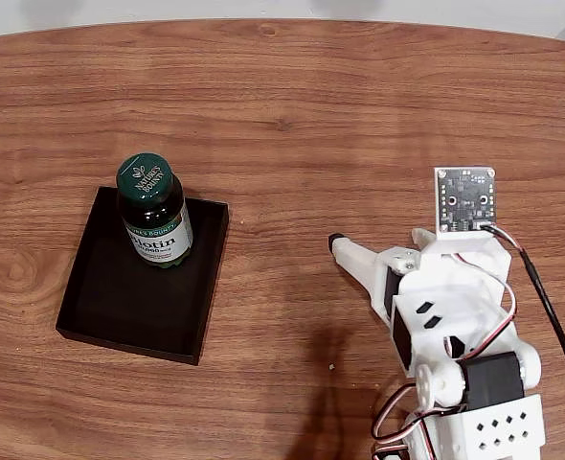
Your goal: Pick up the pill bottle and place it in the black box.
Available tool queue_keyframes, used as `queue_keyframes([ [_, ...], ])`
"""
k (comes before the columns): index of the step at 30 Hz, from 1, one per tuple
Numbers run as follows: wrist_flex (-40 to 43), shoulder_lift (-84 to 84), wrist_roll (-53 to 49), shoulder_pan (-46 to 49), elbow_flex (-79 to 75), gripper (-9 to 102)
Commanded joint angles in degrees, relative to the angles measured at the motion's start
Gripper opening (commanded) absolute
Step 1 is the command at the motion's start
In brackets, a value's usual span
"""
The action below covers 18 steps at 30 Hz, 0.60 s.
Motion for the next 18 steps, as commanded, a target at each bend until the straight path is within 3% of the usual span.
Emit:
queue_keyframes([
  [1, 2.5, 2.2, -0.1, 1.4, -1.1, 30],
  [7, 7.4, 3.6, -2.0, 1.8, -1.0, 30],
  [18, 24.1, 5.6, -2.1, 2.8, -1.0, 29],
])
